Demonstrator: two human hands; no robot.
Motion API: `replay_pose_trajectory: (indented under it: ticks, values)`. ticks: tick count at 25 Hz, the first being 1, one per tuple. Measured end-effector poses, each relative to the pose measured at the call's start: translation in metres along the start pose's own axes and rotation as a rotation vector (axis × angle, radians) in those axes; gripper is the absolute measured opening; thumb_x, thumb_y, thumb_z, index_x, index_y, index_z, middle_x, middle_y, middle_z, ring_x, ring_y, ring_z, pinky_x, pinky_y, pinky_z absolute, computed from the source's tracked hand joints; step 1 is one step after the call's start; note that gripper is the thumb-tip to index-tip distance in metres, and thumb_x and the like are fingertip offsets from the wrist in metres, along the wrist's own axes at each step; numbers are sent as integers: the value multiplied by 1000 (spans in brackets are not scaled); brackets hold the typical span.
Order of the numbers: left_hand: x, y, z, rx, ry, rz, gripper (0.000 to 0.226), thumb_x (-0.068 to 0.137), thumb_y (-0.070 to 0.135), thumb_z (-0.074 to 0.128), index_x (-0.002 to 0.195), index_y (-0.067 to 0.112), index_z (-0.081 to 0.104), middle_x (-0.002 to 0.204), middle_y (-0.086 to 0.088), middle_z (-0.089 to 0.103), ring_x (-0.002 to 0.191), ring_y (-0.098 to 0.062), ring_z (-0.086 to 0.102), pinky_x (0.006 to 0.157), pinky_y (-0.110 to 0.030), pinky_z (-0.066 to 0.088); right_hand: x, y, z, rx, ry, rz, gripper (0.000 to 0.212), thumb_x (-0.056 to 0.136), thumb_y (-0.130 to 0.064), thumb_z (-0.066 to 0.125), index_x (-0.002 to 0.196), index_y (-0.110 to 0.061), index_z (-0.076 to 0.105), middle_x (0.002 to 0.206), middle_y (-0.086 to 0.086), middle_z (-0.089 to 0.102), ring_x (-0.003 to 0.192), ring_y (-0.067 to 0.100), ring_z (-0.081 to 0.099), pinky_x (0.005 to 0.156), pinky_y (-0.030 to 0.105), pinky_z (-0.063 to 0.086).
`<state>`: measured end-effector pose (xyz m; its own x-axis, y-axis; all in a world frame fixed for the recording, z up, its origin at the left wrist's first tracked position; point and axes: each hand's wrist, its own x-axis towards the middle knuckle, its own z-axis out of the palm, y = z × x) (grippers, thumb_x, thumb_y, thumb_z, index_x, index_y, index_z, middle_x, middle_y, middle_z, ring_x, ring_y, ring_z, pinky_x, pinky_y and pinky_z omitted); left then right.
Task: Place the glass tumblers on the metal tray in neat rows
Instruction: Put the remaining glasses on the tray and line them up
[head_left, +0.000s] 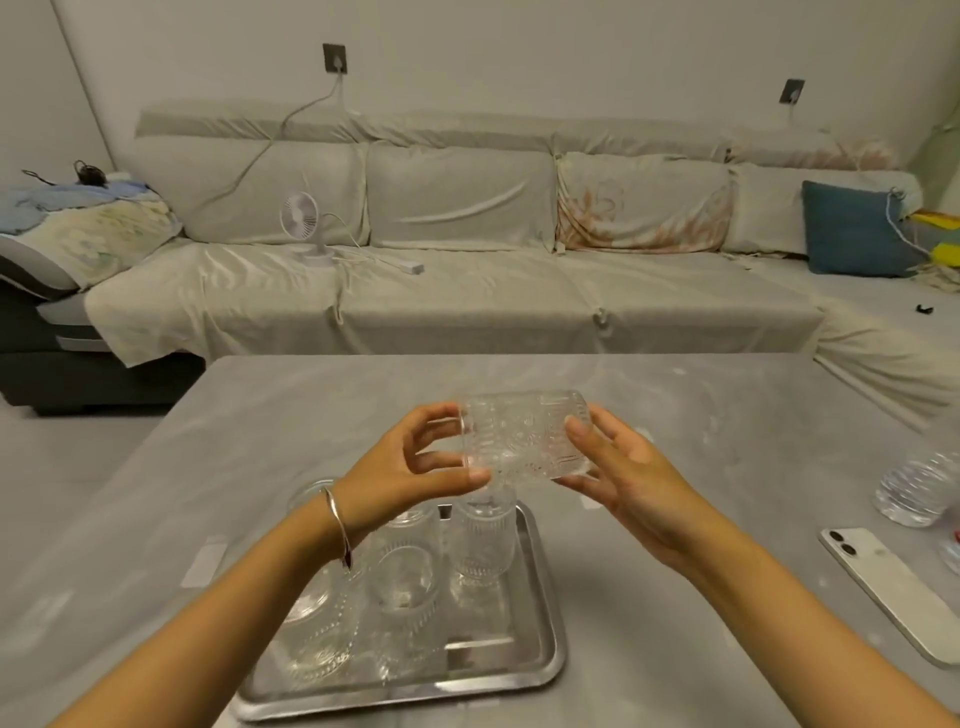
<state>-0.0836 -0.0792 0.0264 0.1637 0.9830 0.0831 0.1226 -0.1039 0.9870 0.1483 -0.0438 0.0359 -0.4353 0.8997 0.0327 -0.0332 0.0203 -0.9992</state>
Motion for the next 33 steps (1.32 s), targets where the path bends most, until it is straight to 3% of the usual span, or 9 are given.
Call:
replay_pose_trajectory:
  ticks: [2, 4, 7, 11, 14, 20, 25, 28, 33]
  values:
    - [-14, -8, -6, 173, -19, 3, 75, 50, 62, 75, 117, 46, 47, 127, 16, 53, 111, 0, 57, 90, -24, 50, -9, -5, 4, -68, 35, -38, 65, 62, -52, 70, 123, -35, 54, 111, -6, 73, 102, 7, 68, 87, 24, 54]
    - [-26, -23, -13, 395, 18, 0, 71, 61, 70, 62, 126, 49, 40, 136, 18, 45, 125, -1, 43, 105, -28, 36, -16, -6, 6, -177, 71, -63, 62, 59, -52, 73, 118, -43, 54, 114, -9, 68, 99, 0, 66, 80, 16, 54]
    - [-40, -50, -22, 684, 48, -54, 72, 69, 74, 43, 135, 47, 29, 147, 17, 30, 139, -8, 20, 114, -34, 20, -23, 0, 7, -318, 87, -54, 69, 58, -49, 75, 122, -45, 50, 117, -16, 58, 102, -4, 60, 71, 7, 50]
    - [-45, -75, -16, 951, 1, -82, 74, 77, 71, 36, 141, 38, 20, 155, 13, 14, 143, -10, 4, 117, -44, -1, -31, 19, 11, -397, 53, -24, 66, 61, -38, 81, 120, -43, 51, 118, -9, 56, 107, 5, 58, 72, 9, 51]
    - [-45, -84, -14, 1107, 18, -41, 74, 79, 69, 36, 142, 36, 17, 156, 11, 11, 144, -12, 2, 116, -44, -4, -35, 39, 20, -415, 35, -9, 62, 64, -27, 84, 113, -46, 51, 117, -8, 57, 106, 2, 57, 74, 8, 50]
    - [-45, -85, -13, 1120, 35, -18, 74, 79, 69, 35, 142, 35, 18, 156, 9, 12, 144, -14, 3, 116, -44, -2, -35, 70, 35, -467, 43, -21, 65, 64, -26, 84, 116, -42, 50, 119, -14, 53, 109, -4, 51, 75, 1, 44]
    - [-46, -85, -13, 1133, 30, -17, 73, 80, 69, 34, 142, 35, 17, 156, 8, 12, 144, -14, 3, 117, -44, -2, -35, 81, 41, -490, 29, -9, 68, 64, -24, 85, 121, -34, 50, 126, -4, 54, 118, 11, 51, 95, 22, 45]
    - [-46, -85, -13, 1134, 24, -18, 73, 80, 69, 34, 142, 35, 17, 156, 8, 12, 144, -15, 3, 117, -44, -2, -34, 85, 43, -498, 23, -6, 67, 64, -22, 85, 120, -32, 51, 126, -5, 54, 121, 11, 50, 102, 31, 43]
    - [-46, -84, -13, 1118, 28, -8, 72, 80, 68, 35, 142, 35, 18, 156, 8, 13, 144, -15, 3, 116, -44, -3, -33, 92, 46, -513, 14, -14, 69, 64, -23, 84, 123, -31, 50, 123, -16, 52, 119, 7, 48, 91, 14, 39]
